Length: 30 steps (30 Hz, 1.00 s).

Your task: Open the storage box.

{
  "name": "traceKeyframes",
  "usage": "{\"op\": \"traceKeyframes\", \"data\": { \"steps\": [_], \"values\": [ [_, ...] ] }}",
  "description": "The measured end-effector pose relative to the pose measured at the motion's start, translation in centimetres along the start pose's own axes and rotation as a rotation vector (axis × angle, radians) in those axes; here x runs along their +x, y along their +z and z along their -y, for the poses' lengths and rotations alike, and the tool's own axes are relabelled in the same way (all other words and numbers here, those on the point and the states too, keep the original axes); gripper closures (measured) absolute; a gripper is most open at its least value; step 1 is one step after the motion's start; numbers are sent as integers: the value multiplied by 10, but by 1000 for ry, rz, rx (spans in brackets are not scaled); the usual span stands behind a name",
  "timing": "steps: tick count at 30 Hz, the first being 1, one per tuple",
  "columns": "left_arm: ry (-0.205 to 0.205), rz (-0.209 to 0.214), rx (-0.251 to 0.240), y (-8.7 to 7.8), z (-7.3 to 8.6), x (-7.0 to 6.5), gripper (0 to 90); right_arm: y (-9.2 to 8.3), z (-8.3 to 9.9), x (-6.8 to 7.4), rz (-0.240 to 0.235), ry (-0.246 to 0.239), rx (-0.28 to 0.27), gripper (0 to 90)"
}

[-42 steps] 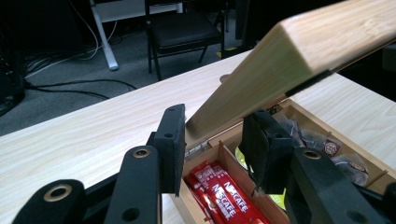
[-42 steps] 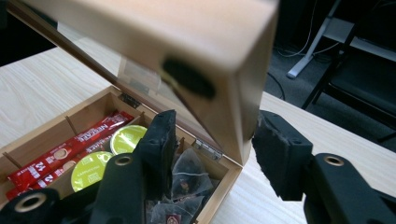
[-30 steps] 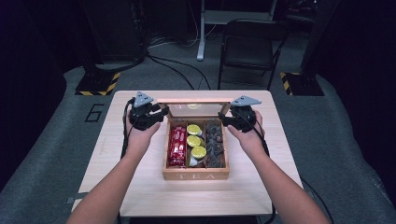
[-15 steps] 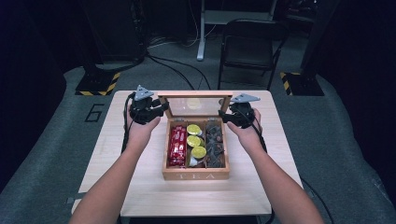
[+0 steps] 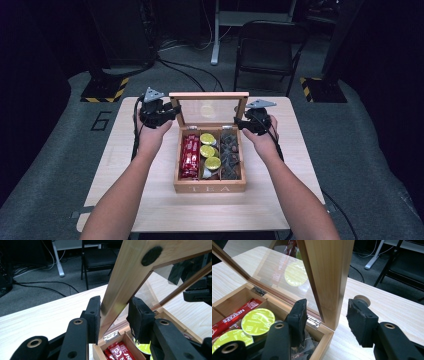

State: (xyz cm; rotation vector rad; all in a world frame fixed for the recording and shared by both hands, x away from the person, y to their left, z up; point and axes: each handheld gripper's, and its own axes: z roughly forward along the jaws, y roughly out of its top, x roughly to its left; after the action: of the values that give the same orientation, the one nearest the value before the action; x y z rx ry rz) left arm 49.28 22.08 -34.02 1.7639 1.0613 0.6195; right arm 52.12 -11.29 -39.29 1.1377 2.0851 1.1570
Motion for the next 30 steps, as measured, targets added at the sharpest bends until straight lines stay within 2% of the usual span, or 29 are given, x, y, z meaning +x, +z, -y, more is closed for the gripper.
{"op": "traceKeyframes", "data": {
  "steps": [9,19,20,30],
  "values": [
    [-22,-7,-4,6,-4,3,632,8,1,-2,-4,5,6,502],
    [-24,-9,0,10,-8,6,635,16,3,-5,13,20,33,521],
    [-24,-9,1,10,-8,6,635,16,2,-6,18,5,24,527],
    [-29,-15,1,11,-9,6,636,20,3,-6,19,5,30,606]
  ]
}}
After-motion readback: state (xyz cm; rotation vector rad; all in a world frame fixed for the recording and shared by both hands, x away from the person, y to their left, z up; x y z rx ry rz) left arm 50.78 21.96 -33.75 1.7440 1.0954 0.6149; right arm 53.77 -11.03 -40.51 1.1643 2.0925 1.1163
